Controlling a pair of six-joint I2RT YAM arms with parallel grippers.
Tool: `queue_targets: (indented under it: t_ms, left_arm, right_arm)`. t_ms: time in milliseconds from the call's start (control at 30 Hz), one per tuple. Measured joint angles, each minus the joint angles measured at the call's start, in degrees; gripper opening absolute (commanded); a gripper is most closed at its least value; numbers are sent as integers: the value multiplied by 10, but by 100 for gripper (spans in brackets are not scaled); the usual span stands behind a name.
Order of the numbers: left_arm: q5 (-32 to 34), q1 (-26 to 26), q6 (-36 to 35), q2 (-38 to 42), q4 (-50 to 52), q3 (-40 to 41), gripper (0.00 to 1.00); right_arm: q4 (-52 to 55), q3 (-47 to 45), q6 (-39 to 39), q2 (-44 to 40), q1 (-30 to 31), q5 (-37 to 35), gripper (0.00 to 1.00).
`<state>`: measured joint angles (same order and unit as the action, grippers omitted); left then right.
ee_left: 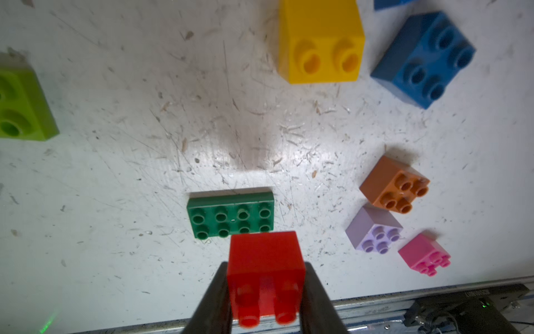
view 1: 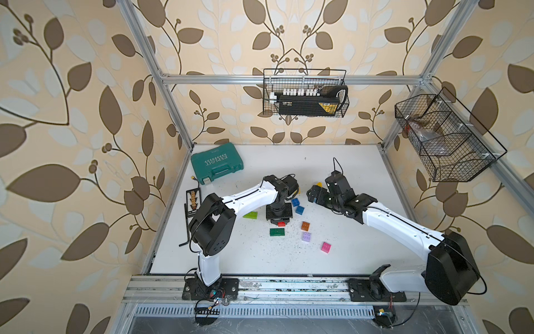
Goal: Assemble the number 1 with lego
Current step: Assemble the lego brick with the lego brick.
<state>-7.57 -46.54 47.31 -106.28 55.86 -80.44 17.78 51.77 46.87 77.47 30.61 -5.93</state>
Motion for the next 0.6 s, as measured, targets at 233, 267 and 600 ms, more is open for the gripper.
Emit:
queue_targets:
  t_ms: [233, 267, 600]
  left_arm:
    - [6, -5, 11, 0, -7, 54, 13]
    - [8, -5, 10, 0, -7, 56, 13]
    - [16, -8, 9, 0, -14, 67, 13]
  right_arm:
    - [0, 0, 0, -4, 0, 5, 99]
    - [0, 0, 0, -5, 0, 6, 100]
    - [0, 0, 0, -5, -2, 13, 99]
